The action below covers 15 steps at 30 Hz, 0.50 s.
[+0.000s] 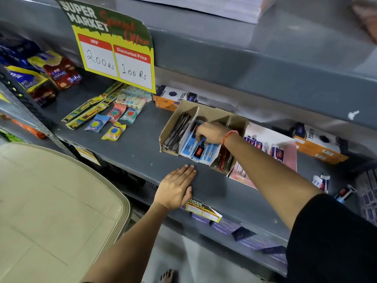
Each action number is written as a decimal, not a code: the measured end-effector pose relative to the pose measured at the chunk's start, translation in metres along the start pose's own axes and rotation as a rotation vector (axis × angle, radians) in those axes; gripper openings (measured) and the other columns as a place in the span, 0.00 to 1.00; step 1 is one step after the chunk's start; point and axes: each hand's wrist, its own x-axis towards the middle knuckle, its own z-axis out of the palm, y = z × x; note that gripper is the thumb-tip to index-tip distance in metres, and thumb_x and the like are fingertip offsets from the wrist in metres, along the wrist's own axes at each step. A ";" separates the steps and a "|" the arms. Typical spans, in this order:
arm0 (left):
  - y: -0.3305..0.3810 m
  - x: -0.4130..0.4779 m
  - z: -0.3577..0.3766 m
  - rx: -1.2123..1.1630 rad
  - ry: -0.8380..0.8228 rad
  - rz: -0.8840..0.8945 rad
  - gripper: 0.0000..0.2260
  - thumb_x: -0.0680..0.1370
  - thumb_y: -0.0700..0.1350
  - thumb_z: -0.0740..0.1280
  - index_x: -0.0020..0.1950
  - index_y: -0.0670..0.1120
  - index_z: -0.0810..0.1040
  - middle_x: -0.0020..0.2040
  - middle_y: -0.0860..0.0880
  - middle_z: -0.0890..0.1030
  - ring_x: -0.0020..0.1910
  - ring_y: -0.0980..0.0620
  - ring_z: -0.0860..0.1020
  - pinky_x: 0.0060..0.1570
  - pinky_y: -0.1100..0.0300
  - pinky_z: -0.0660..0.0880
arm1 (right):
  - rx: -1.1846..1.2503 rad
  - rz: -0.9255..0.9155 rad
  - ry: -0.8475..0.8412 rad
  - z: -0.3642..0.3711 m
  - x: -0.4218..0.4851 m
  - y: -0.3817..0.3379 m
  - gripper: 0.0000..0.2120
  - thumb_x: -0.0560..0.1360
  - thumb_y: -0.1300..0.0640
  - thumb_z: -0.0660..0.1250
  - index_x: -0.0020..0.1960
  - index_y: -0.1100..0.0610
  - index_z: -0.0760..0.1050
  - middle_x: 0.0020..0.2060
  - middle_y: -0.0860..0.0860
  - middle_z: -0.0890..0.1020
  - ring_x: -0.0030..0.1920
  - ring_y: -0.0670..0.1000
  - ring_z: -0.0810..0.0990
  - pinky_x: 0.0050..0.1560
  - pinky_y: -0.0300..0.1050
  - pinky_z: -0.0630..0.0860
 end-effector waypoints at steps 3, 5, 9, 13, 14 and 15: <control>0.000 0.000 0.000 -0.002 -0.011 -0.006 0.22 0.75 0.47 0.55 0.62 0.38 0.78 0.61 0.41 0.79 0.60 0.42 0.78 0.57 0.48 0.76 | -0.001 -0.031 0.000 -0.005 -0.001 0.000 0.09 0.70 0.67 0.72 0.49 0.60 0.80 0.54 0.55 0.79 0.54 0.55 0.78 0.50 0.47 0.75; 0.000 -0.001 0.000 -0.002 -0.013 -0.009 0.22 0.75 0.47 0.55 0.62 0.38 0.77 0.61 0.41 0.79 0.60 0.42 0.77 0.57 0.48 0.76 | 0.032 -0.025 0.014 -0.006 -0.003 0.003 0.08 0.69 0.67 0.72 0.47 0.61 0.80 0.46 0.52 0.78 0.50 0.54 0.76 0.46 0.44 0.72; 0.000 0.000 0.001 0.002 -0.012 -0.014 0.22 0.75 0.47 0.55 0.62 0.38 0.78 0.61 0.41 0.79 0.60 0.42 0.77 0.57 0.48 0.76 | 0.144 -0.028 0.093 -0.013 -0.008 0.011 0.04 0.70 0.67 0.70 0.44 0.62 0.81 0.42 0.52 0.80 0.48 0.52 0.78 0.53 0.48 0.75; 0.000 -0.001 0.002 0.010 -0.001 -0.015 0.22 0.75 0.47 0.55 0.61 0.39 0.78 0.61 0.42 0.80 0.60 0.43 0.78 0.57 0.49 0.76 | 0.570 0.086 0.285 -0.033 -0.017 0.019 0.04 0.72 0.64 0.71 0.46 0.61 0.81 0.47 0.54 0.81 0.52 0.53 0.78 0.61 0.50 0.73; 0.001 0.000 0.002 0.011 0.002 -0.016 0.22 0.75 0.47 0.55 0.61 0.39 0.78 0.61 0.42 0.80 0.60 0.43 0.78 0.56 0.49 0.76 | 0.703 0.189 0.376 -0.038 -0.018 0.018 0.05 0.73 0.61 0.71 0.48 0.59 0.80 0.52 0.57 0.82 0.55 0.55 0.79 0.64 0.51 0.73; 0.001 0.000 0.001 0.012 0.004 -0.015 0.22 0.75 0.47 0.55 0.61 0.39 0.78 0.61 0.42 0.80 0.60 0.43 0.78 0.56 0.49 0.76 | 0.845 0.293 0.471 -0.044 -0.018 0.016 0.07 0.73 0.59 0.71 0.51 0.58 0.80 0.56 0.59 0.81 0.57 0.55 0.78 0.66 0.52 0.72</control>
